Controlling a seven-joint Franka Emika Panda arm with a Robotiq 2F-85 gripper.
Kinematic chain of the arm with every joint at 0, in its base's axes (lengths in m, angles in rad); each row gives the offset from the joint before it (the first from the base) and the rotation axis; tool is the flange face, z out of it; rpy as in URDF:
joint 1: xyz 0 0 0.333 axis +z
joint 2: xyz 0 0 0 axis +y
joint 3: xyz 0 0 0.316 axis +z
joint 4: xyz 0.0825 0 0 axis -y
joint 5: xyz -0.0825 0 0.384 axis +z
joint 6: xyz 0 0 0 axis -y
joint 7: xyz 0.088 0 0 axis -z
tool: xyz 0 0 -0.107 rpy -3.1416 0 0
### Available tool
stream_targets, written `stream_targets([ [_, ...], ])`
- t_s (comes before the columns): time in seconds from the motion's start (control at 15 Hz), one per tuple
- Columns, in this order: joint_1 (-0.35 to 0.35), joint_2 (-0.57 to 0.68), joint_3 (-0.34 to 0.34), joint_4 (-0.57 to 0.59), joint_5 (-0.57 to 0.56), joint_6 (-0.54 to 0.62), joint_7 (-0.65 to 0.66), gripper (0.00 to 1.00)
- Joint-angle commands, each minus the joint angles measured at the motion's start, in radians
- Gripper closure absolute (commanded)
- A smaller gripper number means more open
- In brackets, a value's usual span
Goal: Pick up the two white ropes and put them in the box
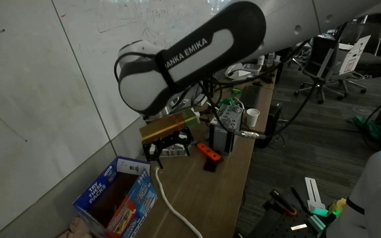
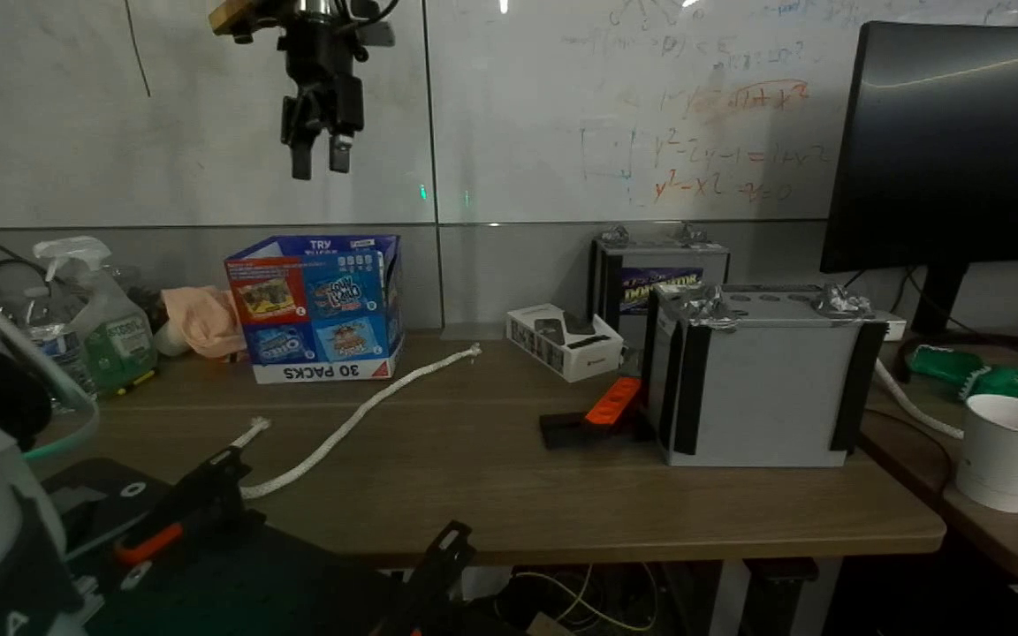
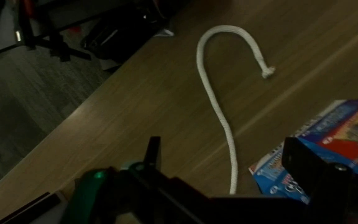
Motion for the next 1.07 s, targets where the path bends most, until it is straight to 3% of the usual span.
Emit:
stream_targets([
  [0.0, -0.015, -0.030, 0.000, -0.146, -0.100, 0.126, -0.140, 0.00],
  [0.2, -0.030, 0.033, -0.010, -0.206, -0.157, 0.332, -0.214, 0.00],
  [0.53, -0.044, 0.139, -0.026, -0.277, -0.130, 0.605, -0.334, 0.00],
  [1.0, -0.034, 0.317, -0.035, -0.313, -0.114, 0.841, -0.421, 0.00],
])
